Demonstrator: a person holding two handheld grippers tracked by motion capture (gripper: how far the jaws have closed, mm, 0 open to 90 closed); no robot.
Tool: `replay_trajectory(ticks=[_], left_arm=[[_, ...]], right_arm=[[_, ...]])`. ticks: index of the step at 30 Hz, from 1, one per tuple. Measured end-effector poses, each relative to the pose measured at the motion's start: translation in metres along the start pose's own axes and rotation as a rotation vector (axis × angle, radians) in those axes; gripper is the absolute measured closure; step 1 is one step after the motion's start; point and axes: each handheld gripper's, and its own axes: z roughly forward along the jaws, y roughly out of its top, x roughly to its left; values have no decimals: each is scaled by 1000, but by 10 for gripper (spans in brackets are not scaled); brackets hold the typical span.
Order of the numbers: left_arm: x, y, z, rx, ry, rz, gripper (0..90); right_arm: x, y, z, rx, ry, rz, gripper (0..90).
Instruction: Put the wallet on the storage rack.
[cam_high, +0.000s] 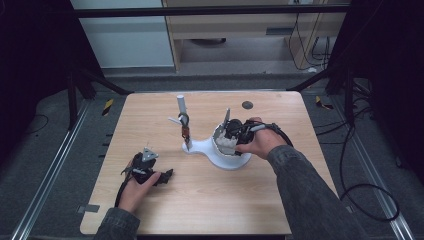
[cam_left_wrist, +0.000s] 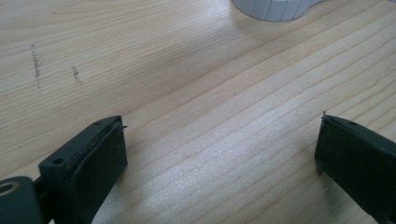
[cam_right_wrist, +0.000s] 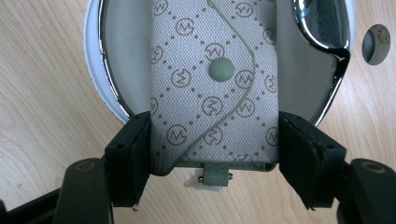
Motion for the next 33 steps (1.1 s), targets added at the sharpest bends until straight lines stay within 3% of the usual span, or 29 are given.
replay_trajectory(ticks=[33], left_arm=[[-1,1,0,2,-3,7,14]], right_arm=[[-6,5,13,17,19,21,308]])
